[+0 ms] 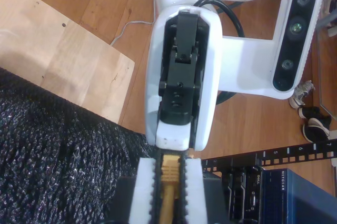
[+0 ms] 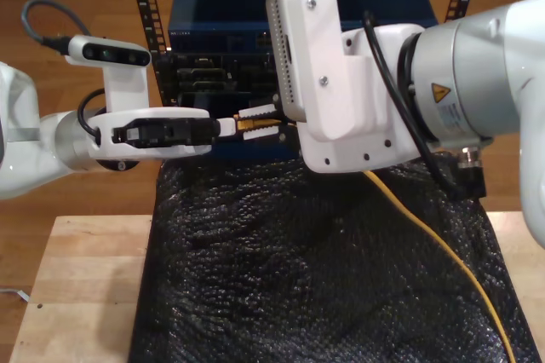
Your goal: Grab the cable and plug it in
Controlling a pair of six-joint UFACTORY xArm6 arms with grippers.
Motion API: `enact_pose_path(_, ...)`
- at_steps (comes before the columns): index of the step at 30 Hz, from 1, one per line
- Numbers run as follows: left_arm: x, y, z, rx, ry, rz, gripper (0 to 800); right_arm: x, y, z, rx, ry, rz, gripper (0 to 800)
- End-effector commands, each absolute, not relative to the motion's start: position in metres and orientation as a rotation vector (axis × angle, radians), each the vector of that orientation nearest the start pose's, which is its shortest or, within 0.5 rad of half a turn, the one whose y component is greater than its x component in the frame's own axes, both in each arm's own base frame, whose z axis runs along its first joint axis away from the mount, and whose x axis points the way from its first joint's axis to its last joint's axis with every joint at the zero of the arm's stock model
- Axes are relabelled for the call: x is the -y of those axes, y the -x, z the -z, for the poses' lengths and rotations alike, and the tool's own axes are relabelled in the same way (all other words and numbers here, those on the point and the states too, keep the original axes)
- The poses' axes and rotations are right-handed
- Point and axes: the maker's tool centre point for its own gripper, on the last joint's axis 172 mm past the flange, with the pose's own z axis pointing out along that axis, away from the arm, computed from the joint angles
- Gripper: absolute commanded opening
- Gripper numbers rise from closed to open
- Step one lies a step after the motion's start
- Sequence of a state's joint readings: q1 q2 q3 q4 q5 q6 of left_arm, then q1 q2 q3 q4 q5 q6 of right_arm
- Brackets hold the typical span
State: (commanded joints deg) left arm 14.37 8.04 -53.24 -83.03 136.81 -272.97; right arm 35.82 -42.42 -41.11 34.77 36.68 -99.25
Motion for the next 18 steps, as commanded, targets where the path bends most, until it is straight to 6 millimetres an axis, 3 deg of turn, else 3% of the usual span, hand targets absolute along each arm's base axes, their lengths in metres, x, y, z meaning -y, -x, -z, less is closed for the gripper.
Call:
enact_pose_path(1,0.164,-0.318,-0.436,0.675,-0.873,-0.365,80,-0.308,-0.329,-0.440,-2.397,-1.505,-1.459,18)
enact_pose_path(2,0.163,-0.317,-0.437,0.674,-0.868,-0.364,171,-0.308,-0.329,-0.439,-2.398,-1.506,-1.458,8)
enact_pose_path(4,0.161,-0.317,-0.442,0.671,-0.846,-0.375,454,-0.308,-0.329,-0.439,-2.398,-1.506,-1.458,3)
enact_pose_path(5,0.160,-0.319,-0.446,0.664,-0.833,-0.389,529,-0.308,-0.329,-0.439,-2.397,-1.508,-1.458,2)
enact_pose_path(8,0.159,-0.324,-0.448,0.643,-0.820,-0.410,592,-0.308,-0.329,-0.439,-2.397,-1.508,-1.458,2)
enact_pose_path(11,0.160,-0.325,-0.446,0.640,-0.823,-0.419,790,-0.308,-0.329,-0.439,-2.396,-1.512,-1.460,2)
enact_pose_path(18,0.162,-0.331,-0.443,0.649,-0.861,-0.431,799,-0.306,-0.332,-0.441,-2.357,-1.620,-1.470,2)
